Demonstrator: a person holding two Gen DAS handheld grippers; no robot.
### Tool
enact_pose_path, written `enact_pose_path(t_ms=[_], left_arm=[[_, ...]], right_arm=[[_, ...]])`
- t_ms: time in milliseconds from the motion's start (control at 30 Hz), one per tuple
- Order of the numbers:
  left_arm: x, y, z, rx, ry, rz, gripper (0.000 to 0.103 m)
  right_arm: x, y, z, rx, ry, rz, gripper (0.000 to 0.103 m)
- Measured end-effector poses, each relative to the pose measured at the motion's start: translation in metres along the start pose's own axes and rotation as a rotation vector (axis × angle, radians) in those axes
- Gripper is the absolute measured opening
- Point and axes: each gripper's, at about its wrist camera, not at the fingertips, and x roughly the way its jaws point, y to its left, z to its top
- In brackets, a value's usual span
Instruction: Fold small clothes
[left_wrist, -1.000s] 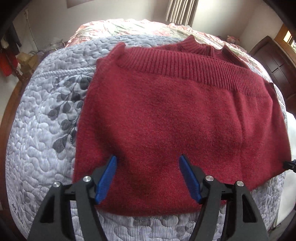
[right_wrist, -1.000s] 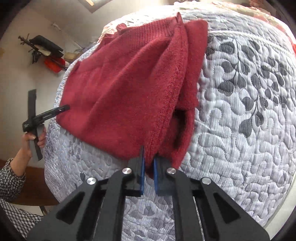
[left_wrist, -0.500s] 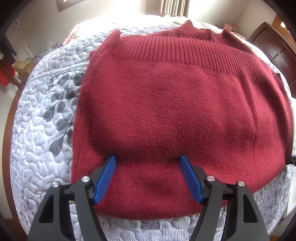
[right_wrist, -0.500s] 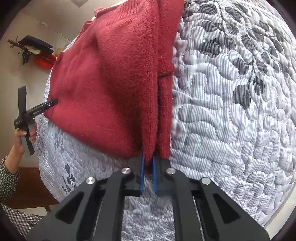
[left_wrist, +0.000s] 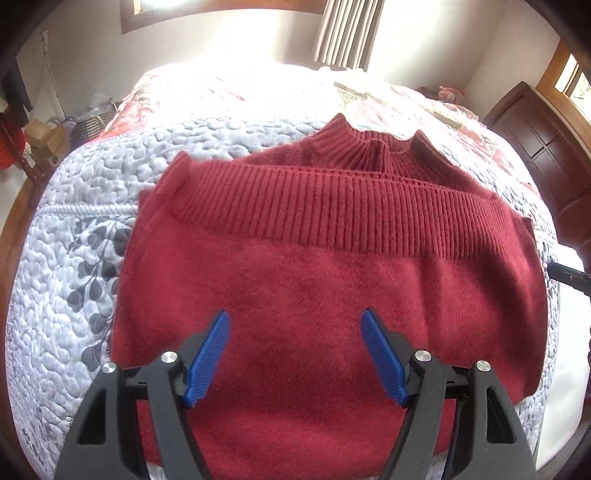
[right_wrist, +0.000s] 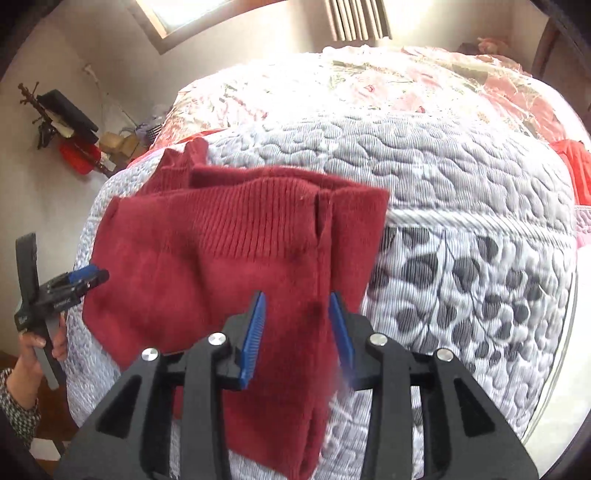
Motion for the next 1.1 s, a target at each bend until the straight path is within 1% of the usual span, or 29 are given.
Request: enact_pose_path(t_ms=[100, 167, 200, 233, 267, 300, 333, 400, 433, 500, 567, 633, 733, 800, 833, 933, 1000, 1100], left_arm=[[0.013, -0.003, 0.007, -0.021, 0.017, 0.000, 0.074], [0.022, -0.007, 0.008, -0.020, 0.034, 0.012, 0.074], [0.028, -0.007, 0.008, -0.019, 0.045, 0.018, 0.074], [0.031, -0.008, 0.006, -0.021, 0.055, 0.019, 0.074], [0.035, -0.007, 0.006, -0.025, 0.064, 0.020, 0.074], [0.038, -0.006, 0.005, -0.029, 0.071, 0.021, 0.074], [0.041, -0.005, 0.004, -0.032, 0.073, 0.023, 0.074], [0.042, -0.004, 0.004, -0.036, 0.071, 0.016, 0.075], [0.043, -0.003, 0.004, -0.037, 0.070, 0.012, 0.076], [0.045, -0.003, 0.004, -0.038, 0.070, 0.014, 0.077], [0.047, -0.001, 0.004, -0.045, 0.073, 0.009, 0.079], [0.049, 0.001, 0.004, -0.053, 0.073, 0.009, 0.082], [0.049, 0.000, 0.004, -0.046, 0.071, 0.014, 0.082], [0.046, 0.000, 0.003, -0.040, 0.074, 0.018, 0.082], [0.043, 0.000, 0.003, -0.042, 0.075, 0.018, 0.081], [0.031, -0.001, 0.002, -0.058, 0.064, -0.001, 0.081], [0.023, -0.004, -0.001, -0.065, 0.059, -0.007, 0.081], [0.014, -0.014, -0.008, -0.056, 0.043, -0.002, 0.081]], right_arm=[[0.024, -0.006, 0.018, 0.023, 0.023, -0.042, 0.037], [0.033, -0.012, 0.026, 0.042, 0.029, -0.036, 0.037], [0.037, -0.011, 0.027, 0.047, 0.030, -0.032, 0.035], [0.040, -0.010, 0.029, 0.048, 0.030, -0.028, 0.031], [0.042, -0.009, 0.032, 0.041, 0.032, -0.021, 0.015], [0.043, -0.005, 0.034, 0.033, 0.034, -0.012, 0.008], [0.041, -0.004, 0.036, 0.027, 0.027, -0.005, 0.008], [0.032, -0.003, 0.038, 0.017, -0.005, -0.019, 0.007], [0.029, -0.007, 0.039, 0.030, -0.015, -0.040, 0.007], [0.029, -0.016, 0.037, 0.070, -0.013, -0.042, 0.006], [0.038, -0.023, 0.033, 0.090, 0.005, -0.055, 0.006], [0.048, -0.024, 0.030, 0.107, 0.014, -0.042, 0.007], [0.041, -0.026, 0.027, 0.144, -0.019, 0.016, 0.013], [0.029, -0.022, 0.022, 0.136, -0.032, 0.022, 0.019], [0.021, -0.019, 0.016, 0.121, -0.032, 0.016, 0.022], [0.004, -0.008, -0.005, 0.072, -0.012, -0.003, 0.024], [-0.003, -0.001, -0.025, 0.049, 0.018, -0.022, 0.030], [-0.005, 0.007, -0.055, 0.020, 0.066, -0.032, 0.030]])
